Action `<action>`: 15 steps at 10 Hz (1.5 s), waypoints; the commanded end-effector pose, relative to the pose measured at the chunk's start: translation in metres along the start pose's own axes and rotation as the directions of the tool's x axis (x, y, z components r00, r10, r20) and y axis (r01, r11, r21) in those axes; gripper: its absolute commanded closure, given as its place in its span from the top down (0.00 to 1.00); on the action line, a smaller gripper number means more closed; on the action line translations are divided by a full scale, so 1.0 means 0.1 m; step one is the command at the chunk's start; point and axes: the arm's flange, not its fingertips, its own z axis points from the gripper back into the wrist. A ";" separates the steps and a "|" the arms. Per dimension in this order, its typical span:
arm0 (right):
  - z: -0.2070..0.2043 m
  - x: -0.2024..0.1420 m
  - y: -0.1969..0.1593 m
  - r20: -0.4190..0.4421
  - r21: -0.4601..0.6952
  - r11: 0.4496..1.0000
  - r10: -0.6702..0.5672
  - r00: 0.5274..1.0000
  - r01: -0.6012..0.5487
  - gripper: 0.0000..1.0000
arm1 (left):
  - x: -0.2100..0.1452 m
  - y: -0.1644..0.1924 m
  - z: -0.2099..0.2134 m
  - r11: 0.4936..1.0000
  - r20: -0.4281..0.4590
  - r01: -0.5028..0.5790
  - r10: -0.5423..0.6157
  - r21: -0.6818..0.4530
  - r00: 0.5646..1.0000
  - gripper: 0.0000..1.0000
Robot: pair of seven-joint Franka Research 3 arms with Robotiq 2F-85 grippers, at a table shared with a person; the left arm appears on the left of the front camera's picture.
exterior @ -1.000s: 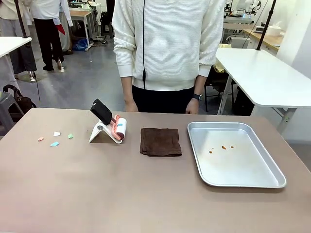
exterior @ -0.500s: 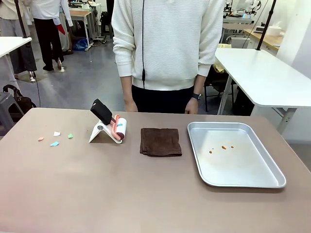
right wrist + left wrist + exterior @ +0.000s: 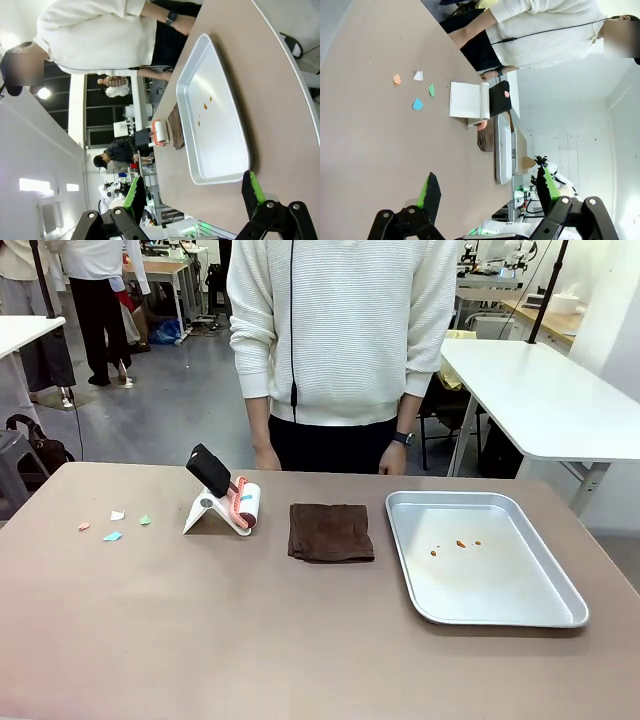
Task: Clean the surface of the table.
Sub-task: Hold the Lint Roller with your left hand and the towel with your right hand.
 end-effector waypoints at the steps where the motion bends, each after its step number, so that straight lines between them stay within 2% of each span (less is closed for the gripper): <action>1: 0.02 -0.03 0.03 0.001 0.016 1.000 0.021 1.000 -0.021 1.00 | -0.02 0.00 0.04 1.000 -0.006 0.020 -0.021 -0.012 1.000 1.00; 4: 0.00 -0.01 0.02 -0.006 0.000 1.000 0.001 1.000 -0.001 1.00 | -0.02 0.00 0.04 1.000 -0.006 0.020 -0.021 -0.012 1.000 1.00; 5: -0.03 -0.05 0.09 0.017 -0.035 0.999 -0.011 1.000 0.012 1.00 | -0.01 -0.01 0.03 1.000 0.002 -0.001 0.001 -0.002 1.000 1.00; 6: -0.08 -0.13 0.28 0.045 -0.066 0.998 0.019 0.999 -0.017 1.00 | 0.04 -0.13 0.01 1.000 -0.026 0.028 -0.028 0.002 0.999 1.00; 7: -0.18 -0.23 0.57 0.060 -0.095 0.991 0.099 0.993 -0.093 1.00 | 0.10 -0.33 -0.04 0.999 -0.040 0.049 -0.048 0.010 0.998 1.00; 10: -0.72 -0.48 1.26 0.020 -0.125 0.965 0.236 0.972 -0.232 1.00 | 0.15 -1.03 -0.44 0.993 -0.105 0.087 -0.078 0.083 0.991 1.00; 11: -0.99 -0.54 1.51 0.045 -0.147 0.979 0.149 0.988 -0.141 1.00 | 0.11 -1.21 -0.60 0.989 -0.126 0.082 -0.066 0.123 0.990 1.00; 12: -1.33 -0.67 1.78 0.015 -0.177 0.973 0.152 0.988 -0.147 1.00 | 0.02 -1.41 -0.77 0.977 -0.116 0.034 -0.009 0.211 0.993 1.00; 13: -1.64 -0.80 2.00 -0.040 -0.197 0.962 0.187 0.982 -0.191 1.00 | -0.07 -1.57 -0.93 0.965 -0.132 0.032 0.003 0.261 0.991 1.00; 15: -2.31 -1.09 2.43 -0.200 -0.236 0.907 0.307 0.931 -0.350 1.00 | -0.28 -1.81 -1.30 0.919 -0.190 0.102 -0.030 0.381 0.981 1.00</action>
